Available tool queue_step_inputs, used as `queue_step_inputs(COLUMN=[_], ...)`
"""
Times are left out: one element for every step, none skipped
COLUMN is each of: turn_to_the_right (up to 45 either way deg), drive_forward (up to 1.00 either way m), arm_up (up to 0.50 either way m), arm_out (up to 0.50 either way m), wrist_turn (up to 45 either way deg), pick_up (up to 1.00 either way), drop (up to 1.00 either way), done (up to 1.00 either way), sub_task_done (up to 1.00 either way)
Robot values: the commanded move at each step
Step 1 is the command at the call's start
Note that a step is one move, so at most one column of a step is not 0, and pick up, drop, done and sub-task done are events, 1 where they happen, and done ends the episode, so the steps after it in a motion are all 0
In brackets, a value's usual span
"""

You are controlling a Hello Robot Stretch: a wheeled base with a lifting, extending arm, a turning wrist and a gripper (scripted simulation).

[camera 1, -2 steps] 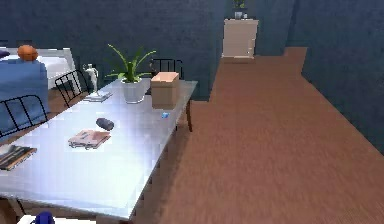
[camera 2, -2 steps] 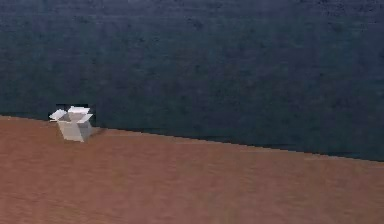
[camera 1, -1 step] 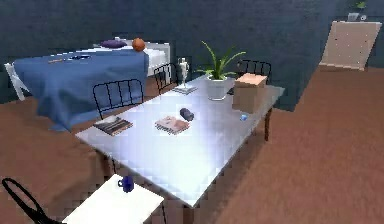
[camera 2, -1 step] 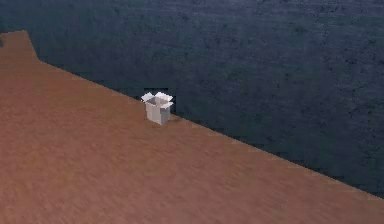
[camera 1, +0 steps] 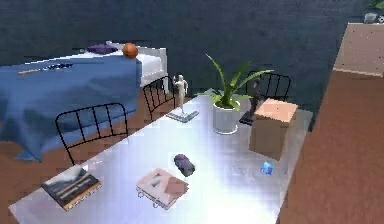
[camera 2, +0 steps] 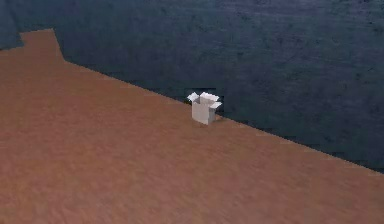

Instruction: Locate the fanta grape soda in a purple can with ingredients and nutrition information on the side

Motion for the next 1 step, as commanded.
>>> queue_step_inputs(turn_to_the_right=[0.0], drive_forward=[0.0], arm_up=[0.0], arm_out=[0.0], wrist_turn=[0.0], pick_up=[0.0], drop=[0.0], done=[1.0], sub_task_done=[0.0])
